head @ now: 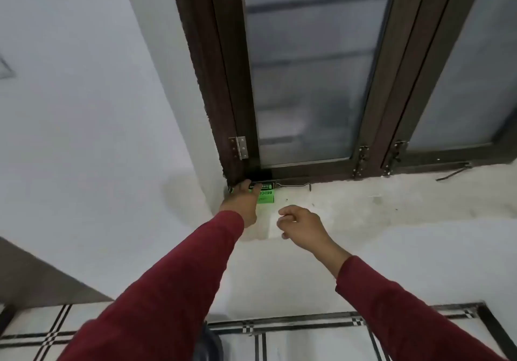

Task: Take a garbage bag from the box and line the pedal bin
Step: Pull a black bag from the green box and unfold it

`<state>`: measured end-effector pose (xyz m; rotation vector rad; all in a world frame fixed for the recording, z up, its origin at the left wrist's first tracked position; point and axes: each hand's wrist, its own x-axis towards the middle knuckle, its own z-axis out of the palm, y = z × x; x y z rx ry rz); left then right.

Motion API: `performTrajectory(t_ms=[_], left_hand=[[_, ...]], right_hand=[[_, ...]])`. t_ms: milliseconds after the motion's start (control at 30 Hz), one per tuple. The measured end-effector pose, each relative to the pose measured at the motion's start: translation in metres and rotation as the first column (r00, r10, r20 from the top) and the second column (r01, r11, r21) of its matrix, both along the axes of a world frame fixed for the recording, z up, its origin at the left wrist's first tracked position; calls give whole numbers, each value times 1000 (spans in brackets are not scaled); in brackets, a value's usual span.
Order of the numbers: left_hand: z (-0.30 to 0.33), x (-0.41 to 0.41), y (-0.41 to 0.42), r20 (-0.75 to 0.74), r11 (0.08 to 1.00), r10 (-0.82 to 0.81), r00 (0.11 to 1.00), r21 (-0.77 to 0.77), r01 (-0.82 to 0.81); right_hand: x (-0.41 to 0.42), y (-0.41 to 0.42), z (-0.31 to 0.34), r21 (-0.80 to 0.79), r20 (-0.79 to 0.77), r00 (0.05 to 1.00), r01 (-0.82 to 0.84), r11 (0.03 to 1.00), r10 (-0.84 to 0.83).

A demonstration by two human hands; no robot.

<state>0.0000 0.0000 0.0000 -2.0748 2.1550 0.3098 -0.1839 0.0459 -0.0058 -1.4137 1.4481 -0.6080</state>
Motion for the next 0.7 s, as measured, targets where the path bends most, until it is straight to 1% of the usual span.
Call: performTrajectory(t_ms=[33,100,167,233,300,333,367,400,433,467,500,533,567,600,700], left_hand=[[-2,-1,-8,56,1000,-4,998,3,4],[-9,0,-21,119,999,50,992,-4,-49],[-16,0,-29,172,997,82,982,-22,-79],[-23,1,-38,187,994,100,977,-56,-91],[-27,2,-42,114,991,126,985,-60,-119],[-27,1,-41,37,987,157,987,-35,-156],[-27,0,-43,-77,978,209,975,9,-209],[-28,-3,-41,-227,957,291,929,79,-281],[-28,-6,-40,-390,920,392,833,174,-352],[-28,-11,-38,-530,868,496,688,280,-410],[-28,-16,-37,-616,814,576,536,377,-442],[-27,-22,-36,-669,771,626,401,455,-445],[-26,-27,-35,-707,753,640,301,498,-430],[-24,-32,-34,-736,756,630,248,507,-414],[-18,-44,-36,-800,806,557,221,458,-375]], right_hand=[[1,-9,-3,34,33,999,15,999,-16],[2,-24,-8,82,51,998,37,996,-41],[4,-35,-13,125,92,993,62,990,-74],[7,-46,-16,153,118,986,97,984,-115],[9,-52,-18,191,156,973,138,972,-169],[10,-53,-18,213,172,965,159,964,-197],[11,-56,-19,238,186,955,186,953,-233],[11,-57,-17,266,201,945,200,943,-257],[11,-57,-16,300,222,934,207,931,-279],[10,-57,-14,333,255,922,200,922,-292],[8,-56,-12,362,295,907,183,914,-299],[6,-55,-9,382,337,892,163,910,-301],[2,-53,-8,383,375,878,143,912,-296],[-1,-52,-6,367,400,872,129,921,-281],[-12,-49,2,291,415,869,154,944,-270]])
